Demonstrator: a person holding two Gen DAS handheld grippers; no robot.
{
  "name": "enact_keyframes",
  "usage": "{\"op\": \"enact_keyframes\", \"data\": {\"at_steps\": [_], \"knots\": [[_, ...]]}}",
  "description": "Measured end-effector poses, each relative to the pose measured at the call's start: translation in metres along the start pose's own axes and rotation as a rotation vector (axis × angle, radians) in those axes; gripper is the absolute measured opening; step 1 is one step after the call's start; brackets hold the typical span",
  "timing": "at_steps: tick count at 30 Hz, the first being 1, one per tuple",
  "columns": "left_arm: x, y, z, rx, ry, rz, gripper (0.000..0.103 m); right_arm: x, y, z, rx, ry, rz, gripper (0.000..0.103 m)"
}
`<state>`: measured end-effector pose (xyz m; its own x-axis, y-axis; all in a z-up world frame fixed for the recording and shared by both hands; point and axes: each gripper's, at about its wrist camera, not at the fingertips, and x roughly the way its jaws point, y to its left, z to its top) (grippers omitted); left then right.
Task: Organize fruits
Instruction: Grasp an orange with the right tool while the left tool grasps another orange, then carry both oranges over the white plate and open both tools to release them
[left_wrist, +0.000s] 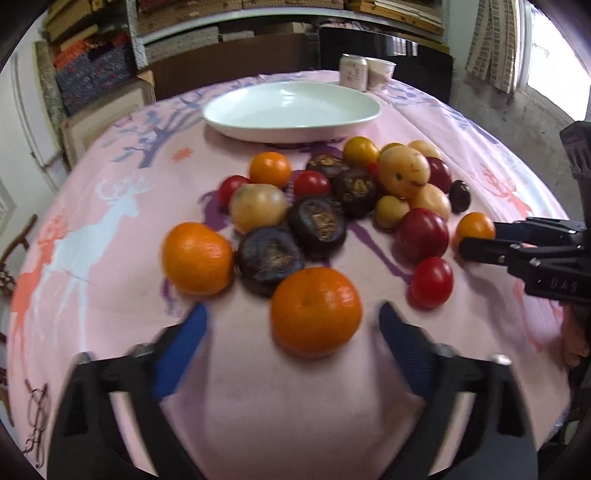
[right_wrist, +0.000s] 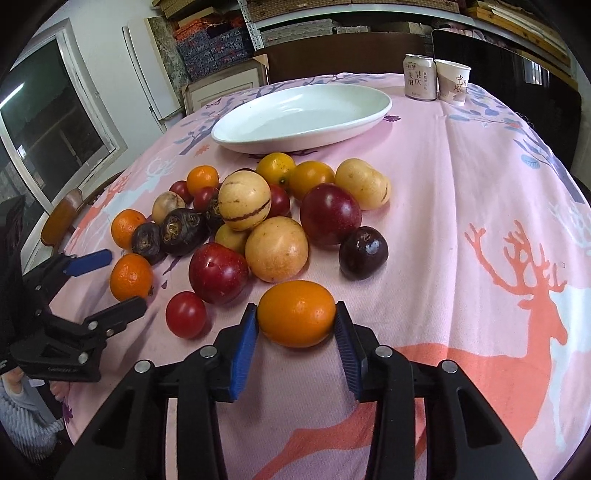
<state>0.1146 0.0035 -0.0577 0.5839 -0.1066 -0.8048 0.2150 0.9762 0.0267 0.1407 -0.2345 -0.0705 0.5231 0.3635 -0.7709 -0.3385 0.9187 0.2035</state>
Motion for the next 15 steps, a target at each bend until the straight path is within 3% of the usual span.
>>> {"op": "enact_keyframes", "data": {"at_steps": [1,10,15], "knots": [[0.005,0.001,0.003,-0.013,0.021,-0.050,0.049,0.000,0.000,0.000,-0.002,0.001,-0.002,0.043],[-0.007,0.000,-0.002,-0.034,-0.025,-0.122,0.045,-0.005,-0.005,-0.001,0.020,-0.022,0.051,0.041],[-0.031,0.006,0.037,-0.019,-0.125,-0.106,0.045,-0.039,0.000,0.030,-0.026,-0.137,0.040,0.041]]}}
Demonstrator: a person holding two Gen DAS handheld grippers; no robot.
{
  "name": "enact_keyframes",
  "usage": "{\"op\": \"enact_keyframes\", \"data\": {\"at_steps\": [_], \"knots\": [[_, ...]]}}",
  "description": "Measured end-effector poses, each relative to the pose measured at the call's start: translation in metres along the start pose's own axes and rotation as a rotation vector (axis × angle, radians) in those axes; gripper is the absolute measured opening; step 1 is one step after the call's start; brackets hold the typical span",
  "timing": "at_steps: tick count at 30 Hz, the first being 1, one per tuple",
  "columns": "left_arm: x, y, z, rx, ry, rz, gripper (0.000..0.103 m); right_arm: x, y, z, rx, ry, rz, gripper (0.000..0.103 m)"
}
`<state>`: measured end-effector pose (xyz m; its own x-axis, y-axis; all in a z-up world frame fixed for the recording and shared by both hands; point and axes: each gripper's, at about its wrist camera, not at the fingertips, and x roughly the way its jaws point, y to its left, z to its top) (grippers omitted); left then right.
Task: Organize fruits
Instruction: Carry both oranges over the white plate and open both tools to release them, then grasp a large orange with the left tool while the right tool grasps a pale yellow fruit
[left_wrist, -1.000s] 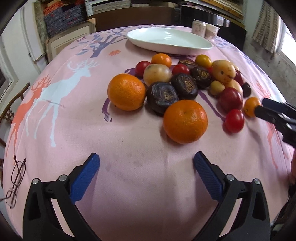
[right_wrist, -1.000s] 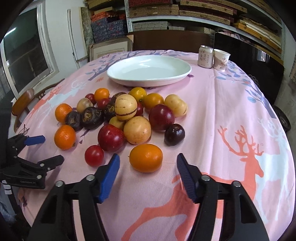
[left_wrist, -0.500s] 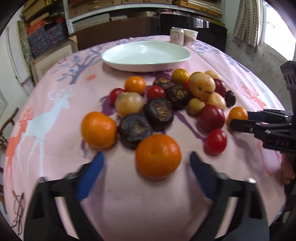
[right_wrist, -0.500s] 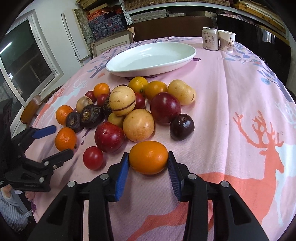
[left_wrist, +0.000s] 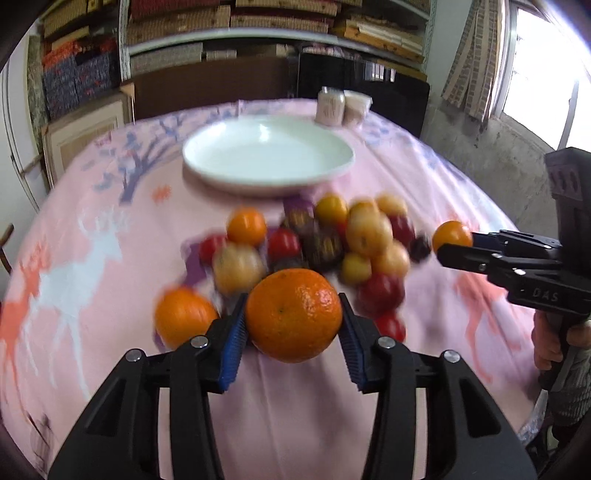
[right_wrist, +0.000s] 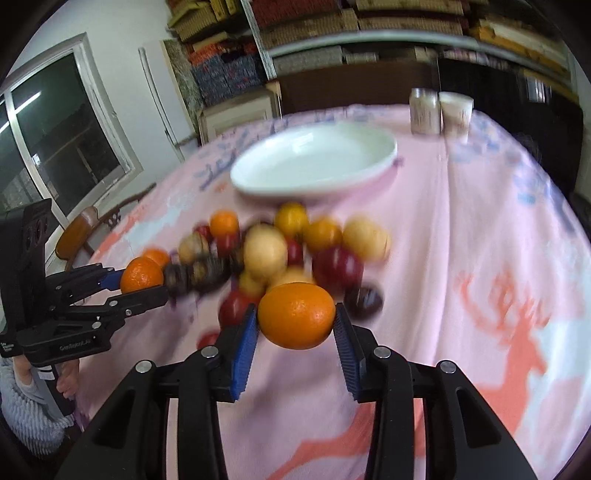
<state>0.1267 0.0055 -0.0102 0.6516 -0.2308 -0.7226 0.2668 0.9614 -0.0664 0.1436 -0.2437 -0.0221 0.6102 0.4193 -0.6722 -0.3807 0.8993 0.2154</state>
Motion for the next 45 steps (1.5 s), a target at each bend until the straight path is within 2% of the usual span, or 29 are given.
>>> {"op": "enact_keyframes", "data": {"at_steps": [2,5,7,10,14,15,16,17,18,22,27,30,33,35,38,42,45], "knots": [[0.005,0.006,0.033,0.004,-0.041,0.016,0.045,-0.006,-0.001,0.033,-0.018,-0.053,-0.027,0.041],[0.029,0.018,0.075,-0.024,-0.063,0.027,0.045,0.014,-0.012,0.084,0.002,-0.080,-0.052,0.041],[0.055,0.028,0.100,-0.057,-0.041,0.029,0.045,0.047,-0.023,0.114,0.036,-0.063,-0.058,0.041],[0.096,0.041,0.123,-0.096,0.022,0.005,0.045,0.093,-0.035,0.138,0.075,-0.015,-0.060,0.041],[0.130,0.055,0.130,-0.128,0.085,-0.008,0.048,0.124,-0.039,0.143,0.096,0.001,-0.083,0.042],[0.133,0.058,0.128,-0.132,0.087,-0.009,0.057,0.129,-0.040,0.143,0.095,-0.002,-0.093,0.044],[0.131,0.059,0.128,-0.131,0.076,-0.012,0.068,0.131,-0.038,0.140,0.089,-0.001,-0.100,0.058],[0.126,0.060,0.128,-0.127,0.052,-0.011,0.073,0.132,-0.038,0.140,0.081,-0.003,-0.101,0.065],[0.122,0.060,0.129,-0.123,0.031,-0.001,0.083,0.130,-0.039,0.139,0.080,-0.021,-0.107,0.066],[0.110,0.064,0.130,-0.135,-0.004,0.006,0.085,0.122,-0.039,0.135,0.097,-0.035,-0.075,0.066],[0.088,0.074,0.121,-0.177,-0.043,0.010,0.085,0.102,-0.037,0.121,0.091,-0.067,-0.108,0.066],[0.059,0.079,0.110,-0.194,-0.106,0.044,0.085,0.077,-0.040,0.113,0.114,-0.124,-0.110,0.072],[0.035,0.086,0.080,-0.225,-0.138,0.088,0.088,0.051,-0.047,0.087,0.157,-0.187,-0.145,0.080],[0.024,0.091,0.052,-0.258,-0.133,0.116,0.089,0.042,-0.051,0.070,0.171,-0.186,-0.175,0.081],[0.015,0.097,0.017,-0.300,-0.112,0.131,0.089,0.030,-0.057,0.043,0.224,-0.179,-0.154,0.085],[-0.002,0.099,-0.020,-0.337,-0.117,0.113,0.089,0.023,-0.051,0.025,0.223,-0.181,-0.149,0.089],[-0.014,0.097,-0.042,-0.348,-0.118,0.109,0.094,0.014,-0.049,0.016,0.227,-0.204,-0.150,0.092]]}}
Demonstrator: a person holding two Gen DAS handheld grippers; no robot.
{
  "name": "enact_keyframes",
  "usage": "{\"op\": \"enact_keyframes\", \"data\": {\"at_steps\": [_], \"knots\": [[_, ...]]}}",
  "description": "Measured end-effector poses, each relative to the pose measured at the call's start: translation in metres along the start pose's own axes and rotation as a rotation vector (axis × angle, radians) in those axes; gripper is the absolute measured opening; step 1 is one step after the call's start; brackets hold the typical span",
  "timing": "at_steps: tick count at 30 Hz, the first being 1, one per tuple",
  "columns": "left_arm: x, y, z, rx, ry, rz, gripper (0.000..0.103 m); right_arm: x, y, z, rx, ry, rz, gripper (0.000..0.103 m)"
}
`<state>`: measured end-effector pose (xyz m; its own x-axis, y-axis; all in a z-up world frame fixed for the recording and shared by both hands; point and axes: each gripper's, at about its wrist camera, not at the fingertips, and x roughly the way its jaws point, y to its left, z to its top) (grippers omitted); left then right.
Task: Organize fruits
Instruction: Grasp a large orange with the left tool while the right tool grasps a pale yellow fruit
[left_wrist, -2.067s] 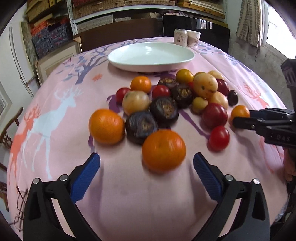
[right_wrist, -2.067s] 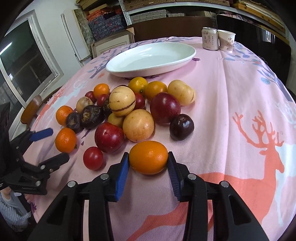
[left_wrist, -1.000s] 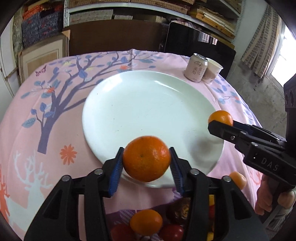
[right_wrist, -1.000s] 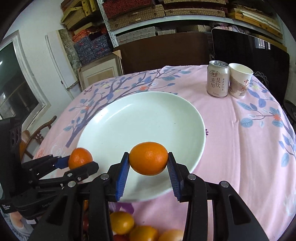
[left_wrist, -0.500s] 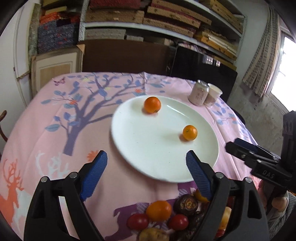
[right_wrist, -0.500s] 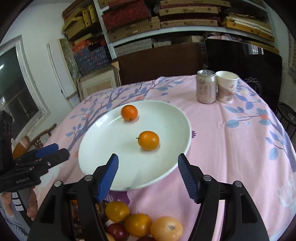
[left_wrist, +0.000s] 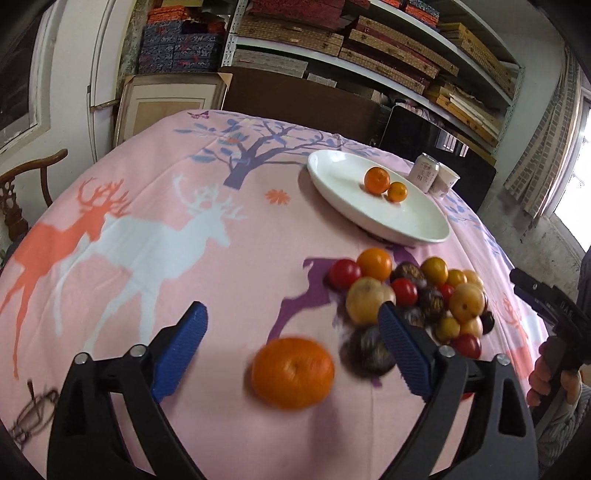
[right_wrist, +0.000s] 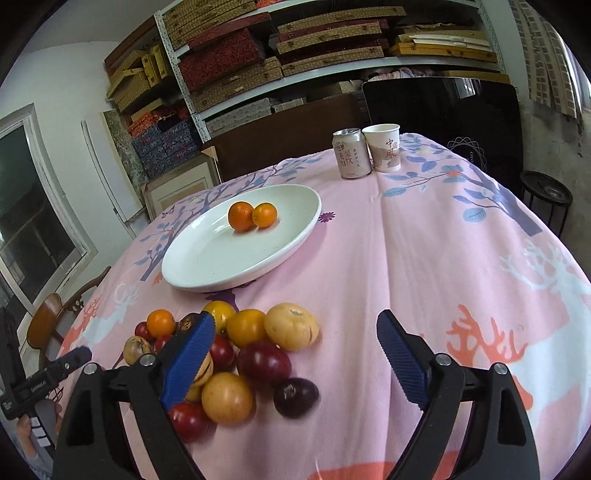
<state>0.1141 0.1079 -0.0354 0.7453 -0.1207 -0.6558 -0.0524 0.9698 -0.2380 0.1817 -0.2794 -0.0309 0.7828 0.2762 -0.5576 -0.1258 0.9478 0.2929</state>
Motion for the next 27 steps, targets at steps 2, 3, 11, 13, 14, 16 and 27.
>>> {"op": "enact_keyframes", "data": {"at_steps": [2,3,11,13,14,16,27], "knots": [[-0.009,0.008,-0.006,-0.030,0.002,-0.025,0.094,-0.007,-0.004,-0.003,0.023,-0.017,0.008,0.094],[-0.013,0.011,-0.008,-0.042,-0.002,-0.037,0.095,-0.010,-0.006,-0.004,0.038,-0.027,0.012,0.094],[-0.003,0.008,-0.020,-0.039,0.102,-0.056,0.095,-0.013,-0.015,-0.006,0.082,-0.038,0.019,0.095],[0.002,-0.003,-0.021,0.014,0.130,-0.043,0.095,-0.013,-0.015,-0.006,0.075,-0.038,0.018,0.095],[0.004,-0.007,-0.022,0.032,0.140,-0.037,0.095,-0.013,-0.014,-0.006,0.068,-0.037,0.016,0.095],[0.009,-0.013,-0.023,0.060,0.162,-0.026,0.095,-0.012,-0.010,-0.007,0.047,-0.034,0.011,0.095],[0.025,-0.020,-0.013,0.087,0.194,-0.006,0.070,-0.011,0.000,-0.010,-0.001,-0.025,-0.001,0.096]]}}
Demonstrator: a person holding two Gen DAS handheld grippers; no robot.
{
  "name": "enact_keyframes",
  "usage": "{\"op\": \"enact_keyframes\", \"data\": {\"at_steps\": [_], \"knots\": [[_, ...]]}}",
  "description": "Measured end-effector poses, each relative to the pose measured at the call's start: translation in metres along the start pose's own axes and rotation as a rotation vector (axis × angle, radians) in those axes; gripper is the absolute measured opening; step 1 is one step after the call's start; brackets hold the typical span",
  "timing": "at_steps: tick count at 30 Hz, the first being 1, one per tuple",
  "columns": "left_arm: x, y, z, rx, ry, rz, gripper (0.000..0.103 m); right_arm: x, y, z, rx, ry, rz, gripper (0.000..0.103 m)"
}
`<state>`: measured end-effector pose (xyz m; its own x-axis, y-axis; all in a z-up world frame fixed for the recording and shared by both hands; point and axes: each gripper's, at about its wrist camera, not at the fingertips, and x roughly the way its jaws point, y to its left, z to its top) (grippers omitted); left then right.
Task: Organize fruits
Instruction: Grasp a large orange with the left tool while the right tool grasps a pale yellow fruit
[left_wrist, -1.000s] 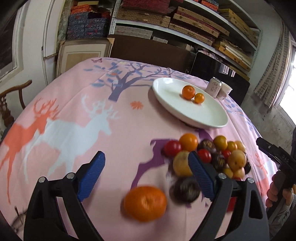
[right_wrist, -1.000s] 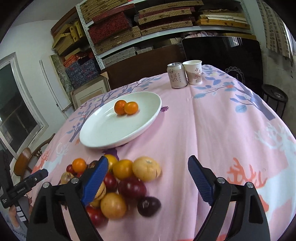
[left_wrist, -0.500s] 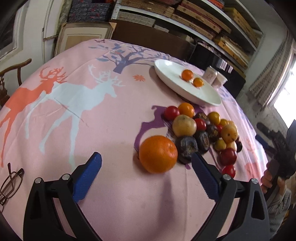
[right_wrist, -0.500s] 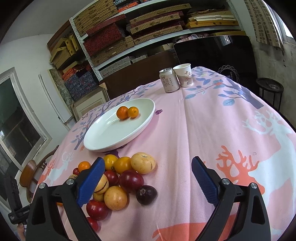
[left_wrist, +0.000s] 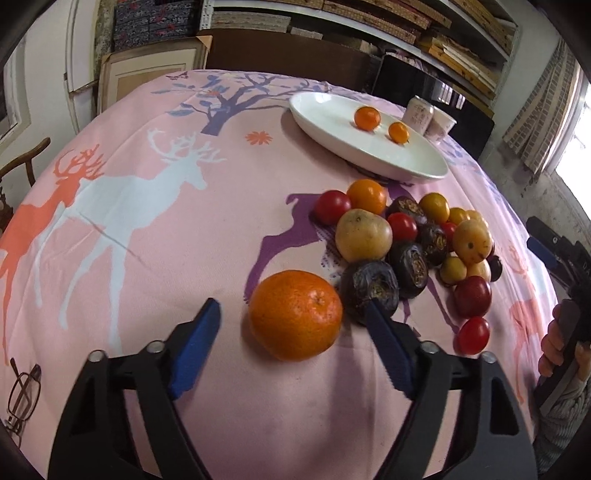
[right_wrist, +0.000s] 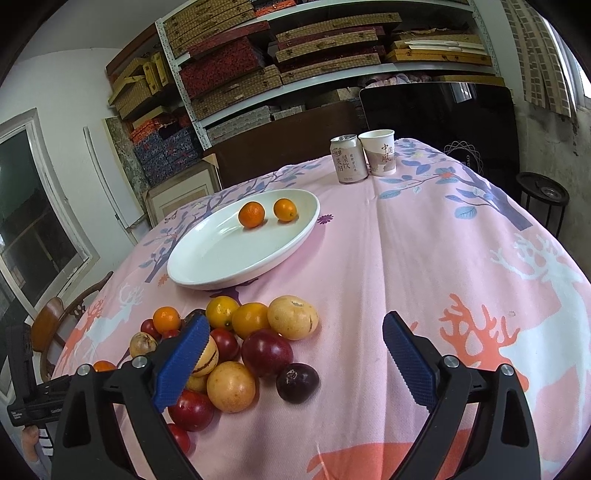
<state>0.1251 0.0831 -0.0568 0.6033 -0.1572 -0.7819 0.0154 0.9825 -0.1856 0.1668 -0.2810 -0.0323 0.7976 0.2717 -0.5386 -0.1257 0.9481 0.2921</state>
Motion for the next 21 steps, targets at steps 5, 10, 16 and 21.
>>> {"op": "enact_keyframes", "data": {"at_steps": [5,10,16,21], "knots": [[0.000,-0.003,0.003,0.024,-0.015,0.006,0.046,0.002,0.002,0.000,-0.013,0.006,0.001,0.096],[-0.005,-0.001,0.003,0.015,-0.040,-0.033,0.046,-0.002,0.013,-0.003,-0.071,-0.006,0.023,0.096],[-0.008,0.004,0.004,-0.007,-0.057,-0.049,0.046,0.000,0.072,-0.022,-0.359,-0.017,0.042,0.093],[-0.006,0.004,0.003,-0.013,-0.052,-0.063,0.046,0.019,0.101,-0.031,-0.487,0.043,-0.004,0.073]]}}
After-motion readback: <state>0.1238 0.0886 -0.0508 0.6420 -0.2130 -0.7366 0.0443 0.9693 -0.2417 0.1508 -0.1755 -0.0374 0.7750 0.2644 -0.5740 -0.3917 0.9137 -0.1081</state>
